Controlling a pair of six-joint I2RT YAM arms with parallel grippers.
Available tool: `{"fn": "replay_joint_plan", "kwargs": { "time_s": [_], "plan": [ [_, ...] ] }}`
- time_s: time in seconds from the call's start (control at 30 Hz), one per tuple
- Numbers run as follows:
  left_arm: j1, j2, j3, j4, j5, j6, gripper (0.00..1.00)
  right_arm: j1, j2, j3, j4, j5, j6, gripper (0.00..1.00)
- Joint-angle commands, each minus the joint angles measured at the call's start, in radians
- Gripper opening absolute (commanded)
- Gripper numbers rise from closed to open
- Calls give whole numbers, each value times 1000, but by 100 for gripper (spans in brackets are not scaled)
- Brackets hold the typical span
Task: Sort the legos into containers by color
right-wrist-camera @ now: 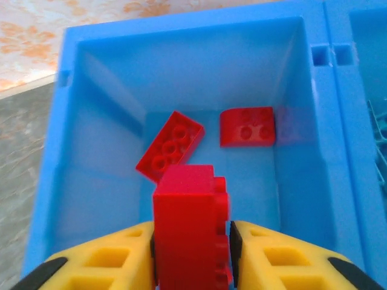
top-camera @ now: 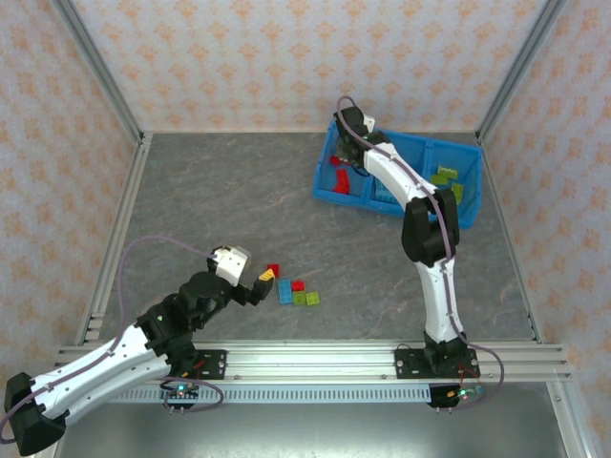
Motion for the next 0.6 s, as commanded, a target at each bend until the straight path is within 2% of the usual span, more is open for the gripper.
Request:
{"fn": "replay_joint_plan", "kwargs": {
  "time_s": [0.0,0.1,0.2,0.43,0.57],
  "plan": [
    [9,2,-4,3,-34,16,100,0,36,157,-187,20,-40,49],
    [9,10,-2,7,-28,17,100,1,-14,161,-218,-11,-35,56],
    [10,19,-1,10,-17,17,100,6,-143,36,-205,-54,-15,58],
    [8,52,-4,51,-18,-13,100,106,-653,-557,-12,-184,10,67],
    [16,133,44,38,-130,-224,100,180,-925,-822,47,-312,-21,74]
  ]
}}
